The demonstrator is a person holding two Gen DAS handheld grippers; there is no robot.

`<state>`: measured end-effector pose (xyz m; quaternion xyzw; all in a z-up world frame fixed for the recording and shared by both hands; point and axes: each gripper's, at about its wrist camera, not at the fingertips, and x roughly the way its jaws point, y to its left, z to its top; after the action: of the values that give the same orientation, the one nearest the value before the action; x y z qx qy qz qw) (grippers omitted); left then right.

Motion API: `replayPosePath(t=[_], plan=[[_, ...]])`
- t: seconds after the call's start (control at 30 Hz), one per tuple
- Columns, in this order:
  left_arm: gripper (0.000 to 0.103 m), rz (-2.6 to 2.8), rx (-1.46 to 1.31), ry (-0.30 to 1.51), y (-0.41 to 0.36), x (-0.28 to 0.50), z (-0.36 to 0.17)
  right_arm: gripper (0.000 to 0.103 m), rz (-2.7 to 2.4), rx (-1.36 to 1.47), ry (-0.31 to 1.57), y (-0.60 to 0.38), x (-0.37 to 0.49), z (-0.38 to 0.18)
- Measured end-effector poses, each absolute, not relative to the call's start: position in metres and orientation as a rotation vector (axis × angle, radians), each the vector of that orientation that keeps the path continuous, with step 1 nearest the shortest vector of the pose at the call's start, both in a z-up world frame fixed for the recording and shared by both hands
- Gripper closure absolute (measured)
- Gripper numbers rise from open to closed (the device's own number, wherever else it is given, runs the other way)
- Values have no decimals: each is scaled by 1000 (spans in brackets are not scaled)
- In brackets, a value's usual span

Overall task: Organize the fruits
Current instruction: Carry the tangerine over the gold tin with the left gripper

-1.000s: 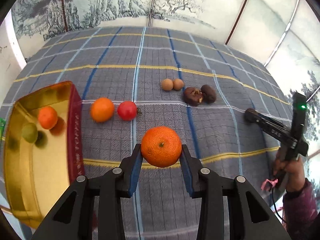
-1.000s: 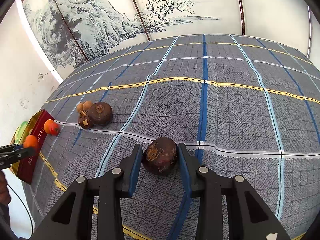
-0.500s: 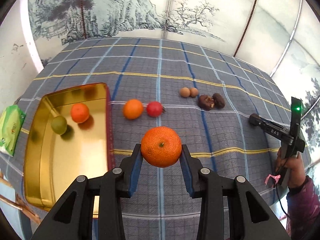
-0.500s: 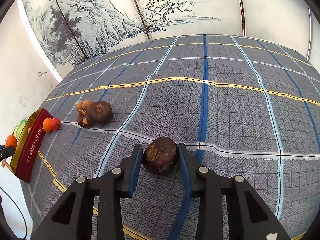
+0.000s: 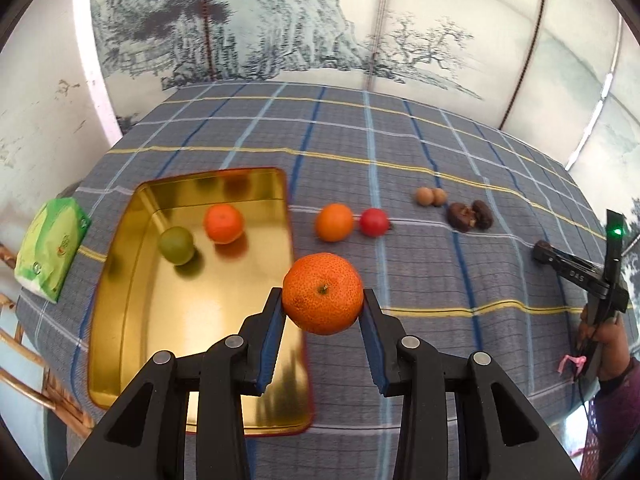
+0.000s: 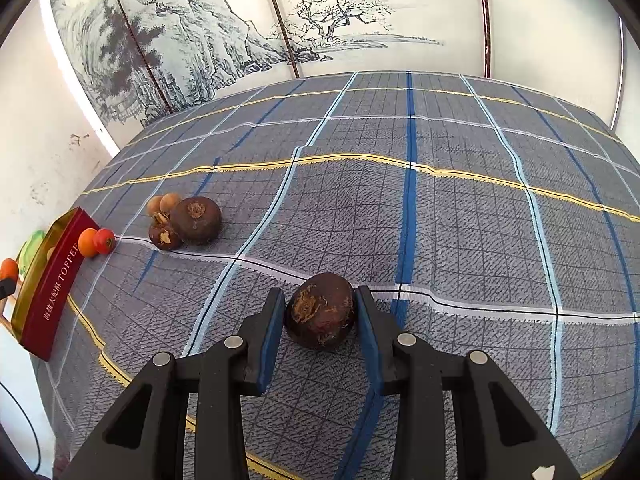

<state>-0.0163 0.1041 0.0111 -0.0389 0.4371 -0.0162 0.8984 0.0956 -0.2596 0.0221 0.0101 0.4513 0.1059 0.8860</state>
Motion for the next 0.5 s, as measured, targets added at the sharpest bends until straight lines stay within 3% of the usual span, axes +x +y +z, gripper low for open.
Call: replayPosePath(t=[0.5], plan=[[65, 104, -107, 934, 171, -19, -17, 69, 194, -53, 940, -252, 95, 23]])
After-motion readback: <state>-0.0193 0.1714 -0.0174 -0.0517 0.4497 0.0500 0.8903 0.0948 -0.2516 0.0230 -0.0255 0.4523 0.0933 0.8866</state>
